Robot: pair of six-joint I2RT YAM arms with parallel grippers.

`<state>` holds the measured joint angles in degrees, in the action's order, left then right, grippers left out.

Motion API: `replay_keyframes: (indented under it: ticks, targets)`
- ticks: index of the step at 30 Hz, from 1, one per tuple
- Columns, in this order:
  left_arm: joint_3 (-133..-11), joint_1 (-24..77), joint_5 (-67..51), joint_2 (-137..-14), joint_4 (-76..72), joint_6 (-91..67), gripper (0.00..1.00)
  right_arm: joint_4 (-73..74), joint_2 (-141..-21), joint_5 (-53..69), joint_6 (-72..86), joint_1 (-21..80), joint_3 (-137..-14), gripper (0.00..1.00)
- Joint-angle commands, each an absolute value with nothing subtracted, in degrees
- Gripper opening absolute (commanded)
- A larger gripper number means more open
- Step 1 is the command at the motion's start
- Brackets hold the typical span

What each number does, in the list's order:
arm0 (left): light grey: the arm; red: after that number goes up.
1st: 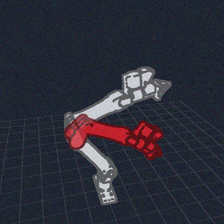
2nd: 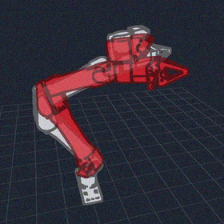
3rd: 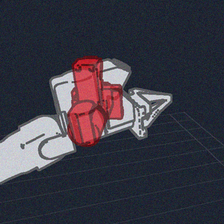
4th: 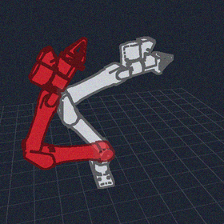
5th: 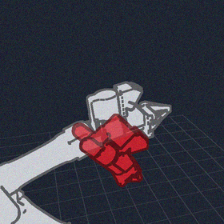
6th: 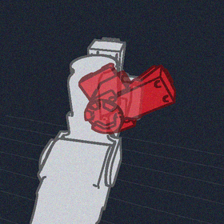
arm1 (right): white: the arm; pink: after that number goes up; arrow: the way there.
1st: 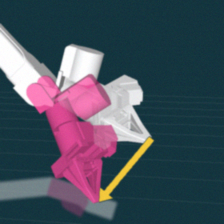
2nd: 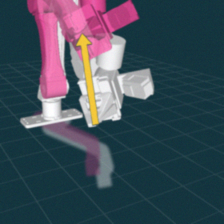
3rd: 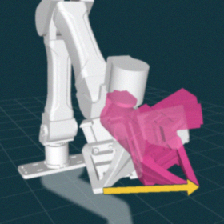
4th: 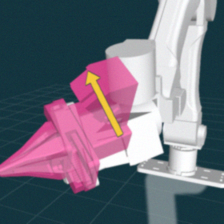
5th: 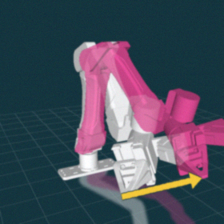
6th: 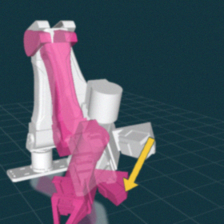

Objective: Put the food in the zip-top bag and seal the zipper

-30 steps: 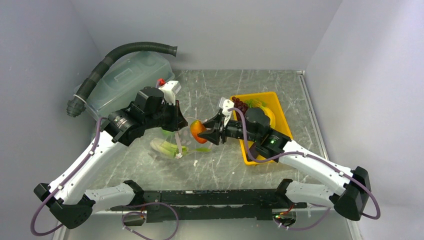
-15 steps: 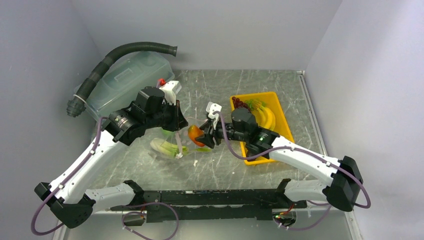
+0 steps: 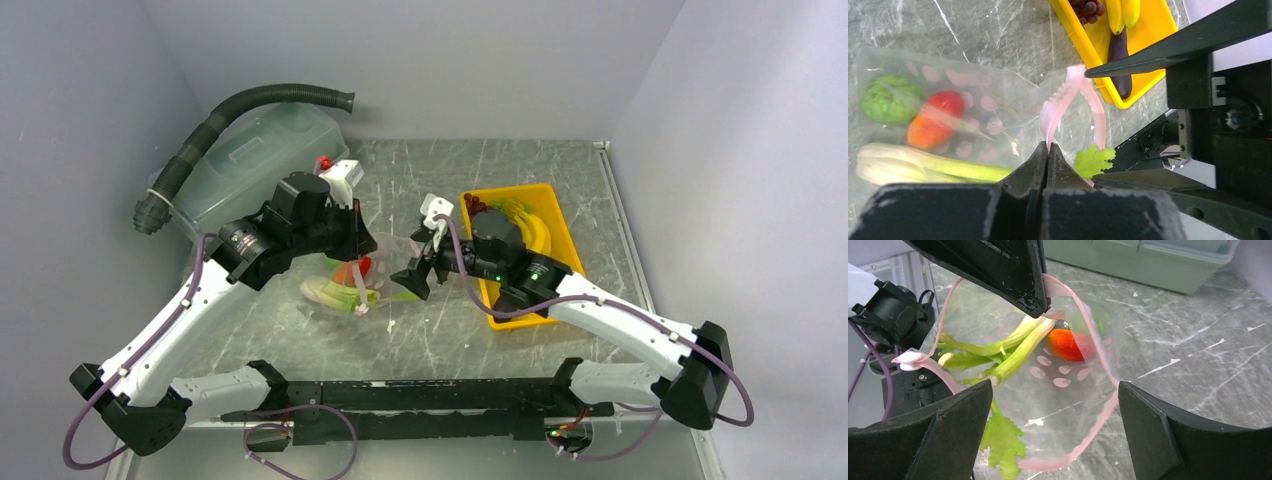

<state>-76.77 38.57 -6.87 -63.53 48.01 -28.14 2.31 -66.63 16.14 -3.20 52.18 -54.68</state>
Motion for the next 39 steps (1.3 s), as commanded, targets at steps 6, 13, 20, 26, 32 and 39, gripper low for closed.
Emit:
replay_keyframes:
  ticks: [6, 13, 20, 26, 32, 39]
  targets:
    - [-78.43, 38.76, -8.03, -63.20, 45.40, -28.15, 0.00, 9.98, -60.84, 4.42, -0.25, 52.38, -59.94, 1.00]
    - [-78.06, 38.76, -8.10, -63.52, 44.95, -27.95, 0.00, 21.21, -58.16, -15.22, 7.30, 52.29, -61.89, 1.00]
    - [-77.59, 38.72, -8.62, -63.55, 44.43, -27.84, 0.00, 35.91, -56.98, -27.36, 17.35, 49.69, -64.49, 1.00]
    - [-77.09, 38.70, -9.22, -63.50, 44.12, -27.77, 0.00, 42.89, -58.69, -26.46, 22.50, 38.28, -66.23, 1.00]
    - [-77.02, 38.75, -9.13, -62.71, 44.48, -27.51, 0.00, 42.71, -64.94, -26.31, 22.24, 29.63, -67.49, 1.00]
    - [-76.73, 38.75, -8.83, -61.45, 45.44, -27.17, 0.00, 37.37, -72.63, -24.03, 19.78, 23.35, -70.02, 0.96]
